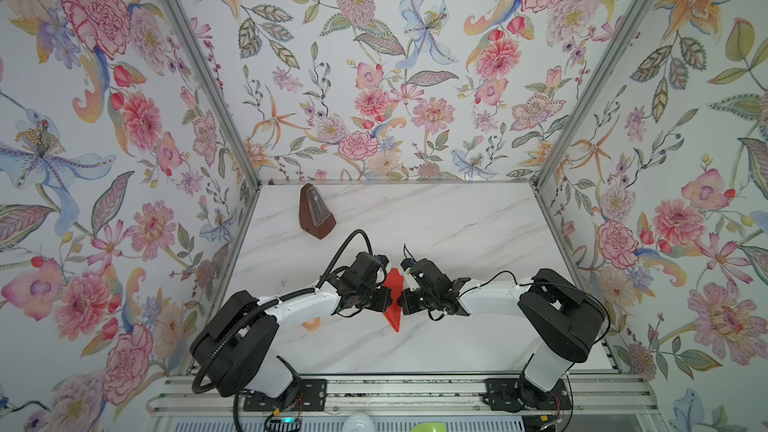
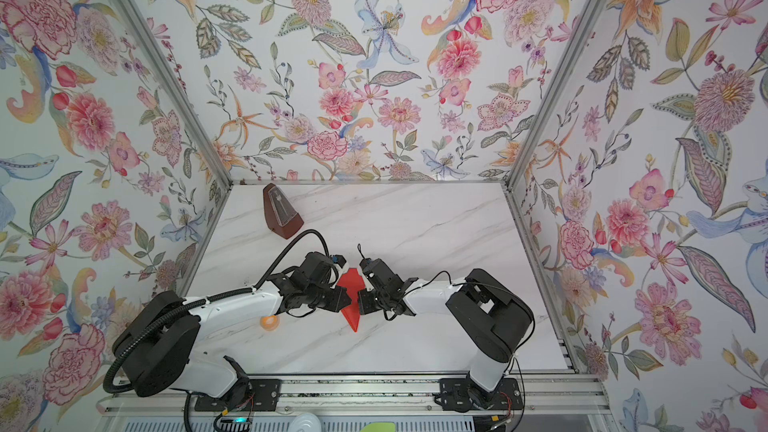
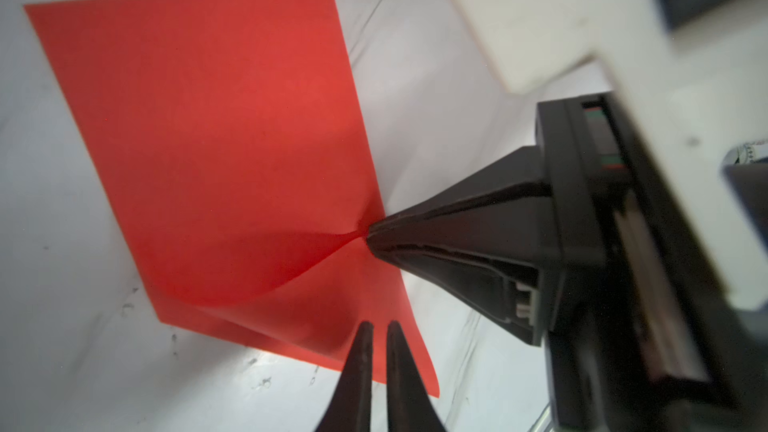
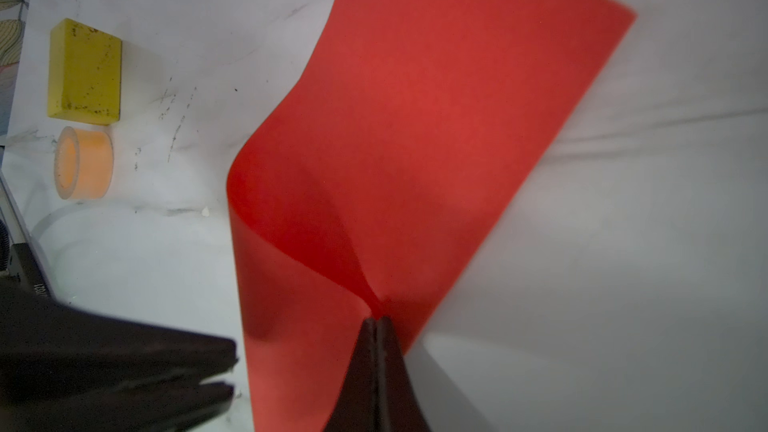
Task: Fold a paper plane with a square sheet of paper (fold left side to right side)
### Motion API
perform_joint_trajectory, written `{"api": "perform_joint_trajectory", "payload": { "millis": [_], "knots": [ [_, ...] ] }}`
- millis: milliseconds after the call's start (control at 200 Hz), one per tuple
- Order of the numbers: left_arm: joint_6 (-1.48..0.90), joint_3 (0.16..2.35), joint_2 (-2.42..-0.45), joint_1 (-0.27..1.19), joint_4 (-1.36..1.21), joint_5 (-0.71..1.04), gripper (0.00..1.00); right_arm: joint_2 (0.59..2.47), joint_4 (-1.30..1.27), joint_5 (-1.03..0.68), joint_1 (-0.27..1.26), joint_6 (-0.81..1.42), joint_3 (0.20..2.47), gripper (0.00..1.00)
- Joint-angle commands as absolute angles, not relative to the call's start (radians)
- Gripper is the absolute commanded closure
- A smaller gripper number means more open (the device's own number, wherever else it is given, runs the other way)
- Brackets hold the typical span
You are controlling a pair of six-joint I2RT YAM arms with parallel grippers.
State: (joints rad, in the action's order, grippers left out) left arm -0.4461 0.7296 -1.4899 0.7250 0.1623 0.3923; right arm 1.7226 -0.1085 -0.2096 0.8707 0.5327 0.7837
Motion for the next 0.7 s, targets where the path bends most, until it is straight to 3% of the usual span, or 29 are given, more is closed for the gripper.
{"api": "perform_joint_trajectory", "payload": {
  "millis": [0,696],
  "knots": [
    [-0.457,0.713,-1.517,0.724,0.16,0.342,0.89,1.763,-0.051,-0.203,0.876,0.545,0.77,1.0],
    [-0.446,0.672,-1.621,0.719,0.141,0.308,0.91,1.739,0.006,-0.198,0.849,0.519,0.829,1.0]
  ]
}}
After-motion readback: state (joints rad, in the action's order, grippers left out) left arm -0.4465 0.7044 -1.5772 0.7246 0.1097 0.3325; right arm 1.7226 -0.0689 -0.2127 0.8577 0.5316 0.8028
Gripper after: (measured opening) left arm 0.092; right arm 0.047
